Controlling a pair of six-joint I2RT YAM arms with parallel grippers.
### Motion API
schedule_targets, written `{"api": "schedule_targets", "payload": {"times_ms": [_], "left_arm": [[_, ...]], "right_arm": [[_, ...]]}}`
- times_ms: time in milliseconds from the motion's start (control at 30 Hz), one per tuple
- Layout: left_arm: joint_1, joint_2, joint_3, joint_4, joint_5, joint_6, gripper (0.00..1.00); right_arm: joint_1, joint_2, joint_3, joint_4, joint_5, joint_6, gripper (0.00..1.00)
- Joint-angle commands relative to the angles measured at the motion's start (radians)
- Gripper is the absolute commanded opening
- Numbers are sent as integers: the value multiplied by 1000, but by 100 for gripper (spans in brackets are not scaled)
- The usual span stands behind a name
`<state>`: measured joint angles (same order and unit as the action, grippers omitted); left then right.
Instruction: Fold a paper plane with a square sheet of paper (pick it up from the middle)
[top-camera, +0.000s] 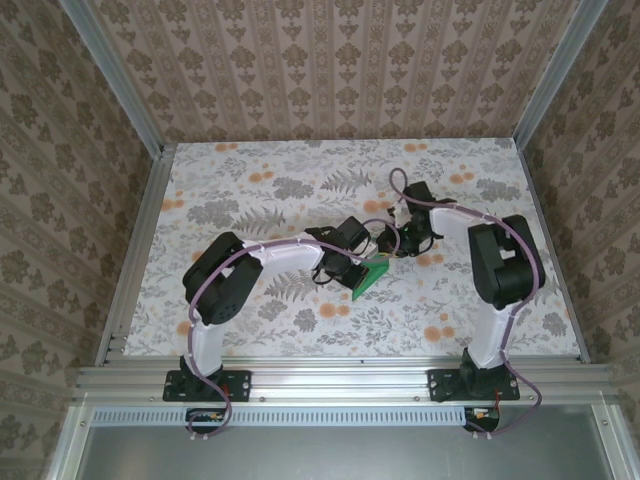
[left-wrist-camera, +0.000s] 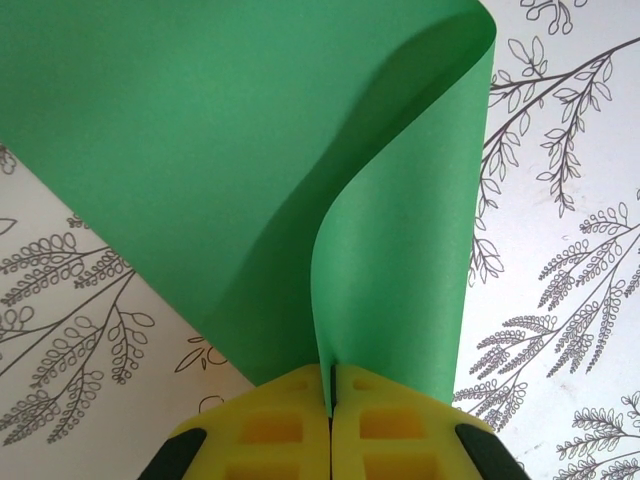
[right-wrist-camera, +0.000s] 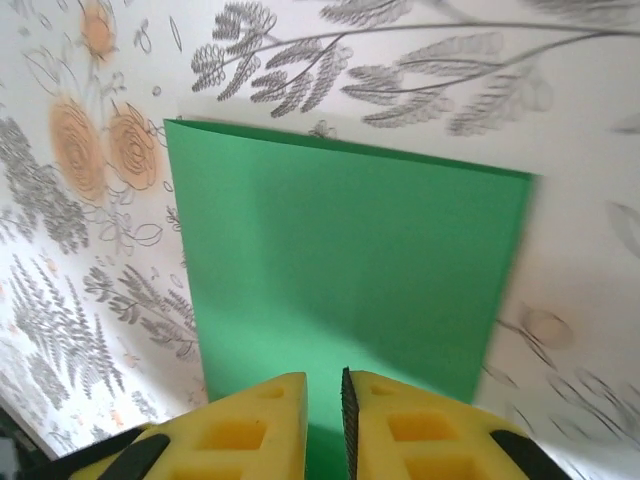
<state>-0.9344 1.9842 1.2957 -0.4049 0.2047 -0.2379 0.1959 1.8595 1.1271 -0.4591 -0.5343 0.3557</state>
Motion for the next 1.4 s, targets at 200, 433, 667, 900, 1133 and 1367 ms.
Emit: {"api": "schedule_targets", "payload": {"times_ms": [200, 433, 667, 900, 1133, 1367], "left_arm": [[5, 19, -16, -6, -8, 12, 6], [6, 6, -27, -11, -18, 13, 6], [7, 14, -23, -13, -15, 15, 6], [6, 15, -22, -18, -16, 16, 6], [7, 15, -24, -25, -23, 15, 5], [7, 13, -29, -31, -26, 11, 4]], "right_arm": [[-50, -213, -256, 274, -167, 218, 10], [0, -249, -403, 445, -233, 326, 7], [9, -210, -441, 509, -245, 350, 7], [9, -138, -438, 531, -238, 339, 7], [7, -99, -437, 524, -213, 313, 8], [7, -92, -408, 434, -153, 263, 8]]}}
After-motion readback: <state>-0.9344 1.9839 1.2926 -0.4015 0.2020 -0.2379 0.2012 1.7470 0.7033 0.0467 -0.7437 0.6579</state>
